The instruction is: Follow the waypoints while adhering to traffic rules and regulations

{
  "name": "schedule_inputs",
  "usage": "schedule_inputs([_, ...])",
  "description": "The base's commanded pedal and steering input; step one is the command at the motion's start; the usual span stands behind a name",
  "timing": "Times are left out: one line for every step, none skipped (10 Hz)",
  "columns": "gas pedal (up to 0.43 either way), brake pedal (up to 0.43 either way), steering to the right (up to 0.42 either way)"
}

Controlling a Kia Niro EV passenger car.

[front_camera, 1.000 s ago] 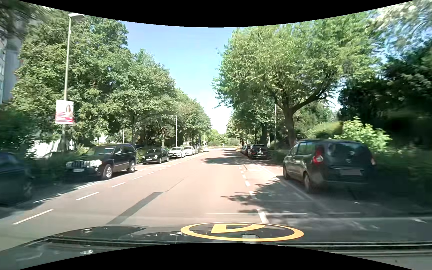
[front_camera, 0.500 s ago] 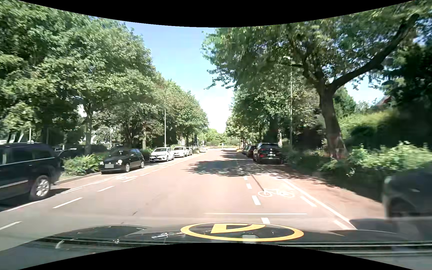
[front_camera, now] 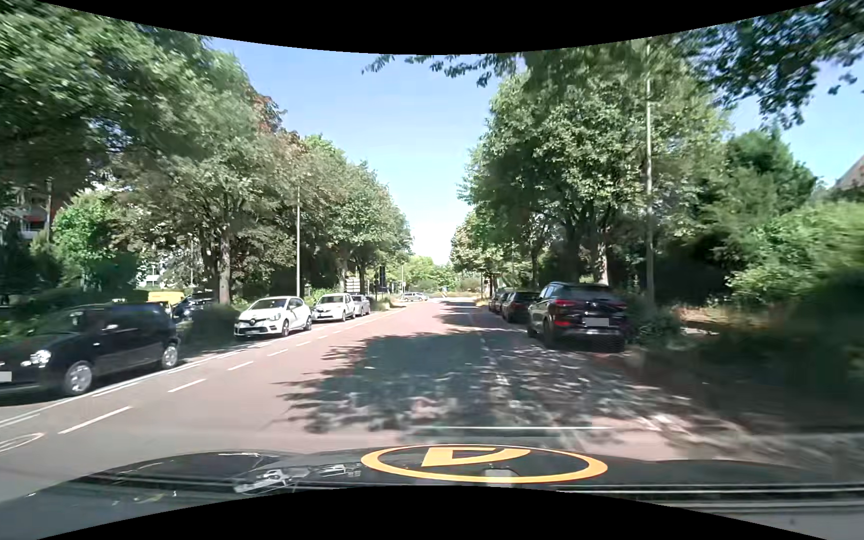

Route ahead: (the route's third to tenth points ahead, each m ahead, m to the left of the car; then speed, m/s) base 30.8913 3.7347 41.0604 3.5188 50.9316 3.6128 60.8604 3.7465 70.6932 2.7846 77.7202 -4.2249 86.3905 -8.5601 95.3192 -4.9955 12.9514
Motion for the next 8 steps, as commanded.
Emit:
schedule_inputs([0.079,0.0,-0.004])
schedule_inputs([0.079,0.0,-0.004])
schedule_inputs([0.079,0.0,-0.004])
schedule_inputs([0.079,0.0,-0.004])
schedule_inputs([0.079,0.0,-0.004])
schedule_inputs([0.079,0.0,-0.003])
schedule_inputs([0.079,0.0,-0.003])
schedule_inputs([0.079,0.0,-0.003])
